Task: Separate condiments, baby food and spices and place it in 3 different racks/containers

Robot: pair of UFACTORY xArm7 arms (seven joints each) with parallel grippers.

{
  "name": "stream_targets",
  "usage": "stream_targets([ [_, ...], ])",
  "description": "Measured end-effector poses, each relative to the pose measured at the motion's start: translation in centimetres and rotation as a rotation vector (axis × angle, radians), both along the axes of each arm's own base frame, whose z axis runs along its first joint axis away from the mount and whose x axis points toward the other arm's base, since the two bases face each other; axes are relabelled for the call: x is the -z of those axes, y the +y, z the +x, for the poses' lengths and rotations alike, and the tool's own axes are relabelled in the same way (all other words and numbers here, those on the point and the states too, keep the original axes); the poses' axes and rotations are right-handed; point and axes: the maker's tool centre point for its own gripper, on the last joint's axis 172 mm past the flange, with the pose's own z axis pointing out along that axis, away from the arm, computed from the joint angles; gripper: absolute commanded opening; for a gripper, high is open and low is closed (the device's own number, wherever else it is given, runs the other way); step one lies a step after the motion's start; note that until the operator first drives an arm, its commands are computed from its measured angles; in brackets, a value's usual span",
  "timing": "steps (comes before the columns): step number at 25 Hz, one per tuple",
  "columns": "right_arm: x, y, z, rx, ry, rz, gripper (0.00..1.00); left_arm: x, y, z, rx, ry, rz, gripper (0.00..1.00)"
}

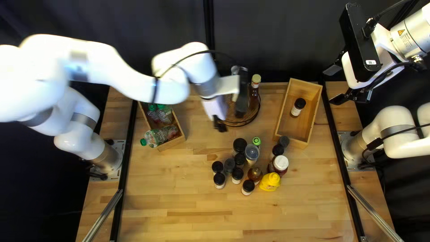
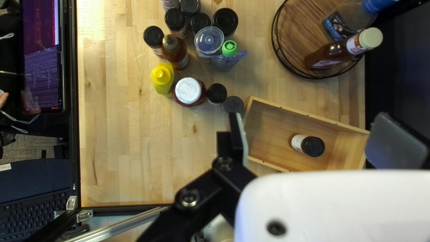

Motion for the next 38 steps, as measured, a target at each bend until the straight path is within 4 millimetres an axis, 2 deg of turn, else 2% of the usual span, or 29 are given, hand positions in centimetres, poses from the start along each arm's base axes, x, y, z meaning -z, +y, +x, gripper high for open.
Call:
stream_targets([
  [4, 0.0, 0.0, 0.0, 0.000, 0.000, 0.000, 1.00, 1.2, -0.8, 2.0, -0.105, -0.014, -0.014, 1.00],
  [10, 0.0, 0.0, 0.0, 0.000, 0.000, 0.000, 1.00, 3.6, -1.0, 3.7, -0.263, -0.006, 0.002, 1.00],
  [15, 0.0, 0.0, 0.0, 0.000, 0.000, 0.000, 1.00, 6.0, -1.1, 4.4, -0.340, 0.016, 0.024, 1.00],
  [21, 0.0, 0.0, 0.0, 0.000, 0.000, 0.000, 1.00, 8.0, -1.2, 4.6, -0.384, 0.039, 0.035, 1.00],
  [22, 0.0, 0.0, 0.0, 0.000, 0.000, 0.000, 1.00, 8.3, -1.2, 4.6, -0.388, 0.042, 0.035, 0.78],
  [23, 0.0, 0.0, 0.0, 0.000, 0.000, 0.000, 1.00, 8.5, -1.2, 4.6, -0.391, 0.044, 0.034, 0.20],
  [24, 0.0, 0.0, 0.0, 0.000, 0.000, 0.000, 1.00, 8.7, -1.2, 4.5, -0.394, 0.047, 0.032, 0.00],
  [29, 0.0, 0.0, 0.0, 0.000, 0.000, 0.000, 1.00, 9.1, -1.0, 4.4, -0.405, 0.055, 0.031, 0.00],
  [33, 0.0, 0.0, 0.0, 0.000, 0.000, 0.000, 1.00, 8.3, -1.1, 4.8, -0.402, 0.055, 0.030, 0.00],
  [35, 0.0, 0.0, 0.0, 0.000, 0.000, 0.000, 1.00, 7.3, -0.9, 5.0, -0.397, 0.056, 0.032, 0.00],
  [38, 0.0, 0.0, 0.0, 0.000, 0.000, 0.000, 1.00, 4.6, -0.3, 5.0, -0.387, 0.050, 0.040, 0.00],
])
